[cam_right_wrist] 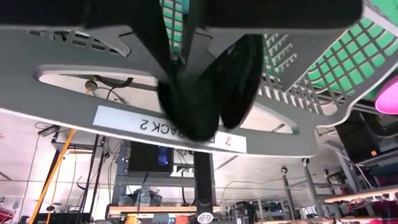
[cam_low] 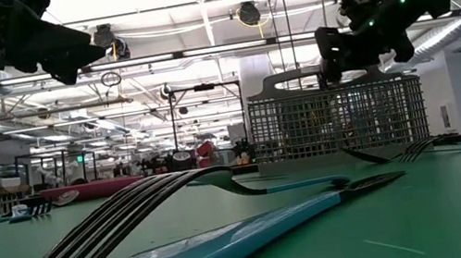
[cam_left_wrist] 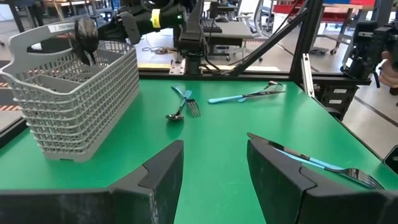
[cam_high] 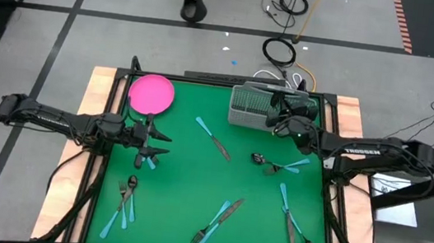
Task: Sort silverware
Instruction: Adjust the black spoons
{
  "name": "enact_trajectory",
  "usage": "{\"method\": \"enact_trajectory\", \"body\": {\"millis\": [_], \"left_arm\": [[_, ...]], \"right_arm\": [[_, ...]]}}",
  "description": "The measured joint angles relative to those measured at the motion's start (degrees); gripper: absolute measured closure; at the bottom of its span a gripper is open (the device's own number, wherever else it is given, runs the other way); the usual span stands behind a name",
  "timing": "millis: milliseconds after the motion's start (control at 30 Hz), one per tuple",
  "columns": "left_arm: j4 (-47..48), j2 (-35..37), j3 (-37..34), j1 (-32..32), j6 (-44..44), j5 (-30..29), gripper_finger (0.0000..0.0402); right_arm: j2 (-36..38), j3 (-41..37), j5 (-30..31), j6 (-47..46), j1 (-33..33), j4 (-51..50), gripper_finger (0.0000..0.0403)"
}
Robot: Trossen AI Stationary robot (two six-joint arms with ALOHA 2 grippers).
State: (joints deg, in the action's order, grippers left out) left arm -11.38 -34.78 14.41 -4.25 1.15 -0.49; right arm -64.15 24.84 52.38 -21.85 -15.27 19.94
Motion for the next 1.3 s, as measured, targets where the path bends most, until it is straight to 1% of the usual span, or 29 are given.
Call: {"method": "enact_trajectory", "body": {"millis": [233, 367, 500, 633, 700, 800, 867, 967, 1033, 1133, 1233, 1300], "left_arm": [[0.63, 0.0, 0.0, 0.0, 0.0, 0.02, 0.0221], [1.66, 0.0, 0.0, 0.0, 0.0, 0.02, 0.0221], [1.8, 0.0, 0.0, 0.0, 0.02, 0.02, 0.0221], [1.77, 0.0, 0.0, 0.0, 0.02, 0.02, 0.0221], [1.75, 0.0, 0.0, 0.0, 0.02, 0.02, 0.0221], [1.68, 0.0, 0.0, 0.0, 0.04, 0.02, 0.0221], [1.68, 0.0, 0.0, 0.0, 0.07, 0.02, 0.0221], [1.64, 0.0, 0.0, 0.0, 0.19, 0.02, 0.0221], [1.64, 0.0, 0.0, 0.0, 0.24, 0.02, 0.0221], [1.64, 0.0, 0.0, 0.0, 0.24, 0.02, 0.0221], [1.62, 0.0, 0.0, 0.0, 0.24, 0.02, 0.0221], [1.62, 0.0, 0.0, 0.0, 0.24, 0.04, 0.0221]], "right_arm": [[1.84, 0.0, -0.06, 0.09, 0.0, -0.01, 0.0337], [3.61, 0.0, -1.05, 0.49, 0.49, 1.51, 0.033], [5.54, 0.02, -3.12, 4.5, 2.11, 4.58, 0.0328], [7.51, 0.02, -3.32, 7.34, 4.44, 7.13, 0.0328], [8.37, 0.02, -5.03, 8.34, 5.63, 7.89, 0.0328], [9.24, 0.04, -10.3, 9.62, 7.22, 8.41, 0.0328], [9.57, 0.94, -12.15, 8.13, 8.05, 4.96, 0.0328], [9.93, 3.57, -12.12, 2.12, 8.21, -4.87, 0.0326], [9.99, 5.54, -11.94, 1.1, 8.13, -9.73, 0.0319], [10.0, 8.4, -11.93, -1.54, 8.15, -15.64, 0.0297], [10.0, 12.11, -11.98, -6.07, 8.1, -22.26, 0.0263], [10.0, 14.89, -12.22, -10.19, 7.73, -28.55, 0.0238]]}}
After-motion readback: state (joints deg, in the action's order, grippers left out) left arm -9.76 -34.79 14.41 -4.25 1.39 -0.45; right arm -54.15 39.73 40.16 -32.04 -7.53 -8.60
